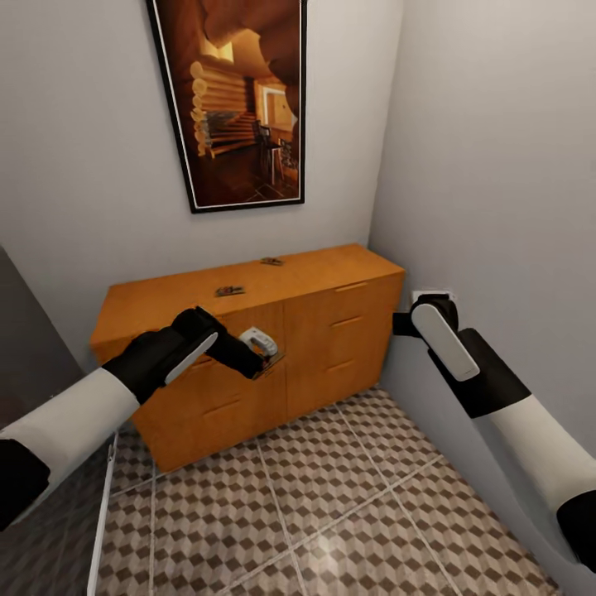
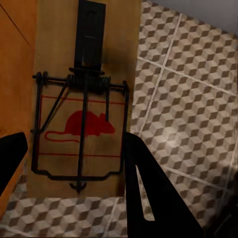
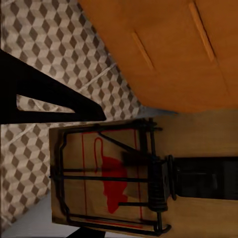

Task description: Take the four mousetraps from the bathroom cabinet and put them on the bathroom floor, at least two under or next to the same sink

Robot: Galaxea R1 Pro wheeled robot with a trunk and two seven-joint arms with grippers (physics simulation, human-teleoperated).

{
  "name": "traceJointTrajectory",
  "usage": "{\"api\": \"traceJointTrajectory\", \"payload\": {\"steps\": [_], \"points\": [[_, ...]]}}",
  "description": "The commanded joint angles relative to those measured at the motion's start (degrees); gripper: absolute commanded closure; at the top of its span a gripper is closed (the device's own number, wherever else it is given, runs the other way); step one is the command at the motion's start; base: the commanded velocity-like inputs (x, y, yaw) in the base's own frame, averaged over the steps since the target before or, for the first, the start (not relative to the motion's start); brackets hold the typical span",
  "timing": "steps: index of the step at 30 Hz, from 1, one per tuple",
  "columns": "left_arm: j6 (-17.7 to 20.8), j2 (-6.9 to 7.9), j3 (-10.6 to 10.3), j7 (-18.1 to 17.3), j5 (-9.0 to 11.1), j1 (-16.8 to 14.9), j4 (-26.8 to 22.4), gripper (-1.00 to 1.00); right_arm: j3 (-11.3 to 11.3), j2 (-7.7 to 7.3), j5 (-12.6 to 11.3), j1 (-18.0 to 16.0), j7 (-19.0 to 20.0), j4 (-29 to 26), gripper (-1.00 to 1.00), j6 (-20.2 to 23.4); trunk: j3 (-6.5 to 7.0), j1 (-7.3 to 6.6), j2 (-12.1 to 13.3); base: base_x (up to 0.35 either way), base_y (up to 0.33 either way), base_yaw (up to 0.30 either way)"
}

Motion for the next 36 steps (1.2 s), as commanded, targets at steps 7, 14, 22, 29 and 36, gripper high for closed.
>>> {"api": "traceJointTrajectory", "payload": {"steps": [7,14,22,29,36], "points": [[-3.53,-5.01,-0.74,0.53,-0.45,5.47,11.9,1.0,0.21,-0.09,-0.54,4.59,-0.48,0.06,1.0,0.18,-0.05,-0.04,-0.04,-0.29,0.0,0.0],[-17.41,-8.56,-0.75,1.09,-0.45,10.86,25.82,1.0,0.24,-0.14,-0.18,10.79,1.65,0.73,1.0,0.11,-0.05,-0.04,-0.04,-0.211,0.0,0.0],[-30.81,-9.45,-0.6,1.14,-0.04,18.05,30.78,1.0,0.31,-0.6,17.08,15.84,27.88,15.54,1.0,-8.44,-0.05,-0.04,-0.04,-0.014,0.0,0.0],[-36.65,-9.4,-0.44,1.16,0.07,19.79,34.59,1.0,0.33,-0.43,31.49,16.4,48.71,34.0,1.0,-21.07,-0.05,-0.04,-0.04,0.0,0.0,0.0],[-42.02,-9.48,-0.36,1.15,0.15,20.29,40.39,1.0,0.33,-0.52,33.2,16.43,51.9,41.55,1.0,-27.29,-0.05,-0.04,-0.04,0.0,0.0,0.0]]}}
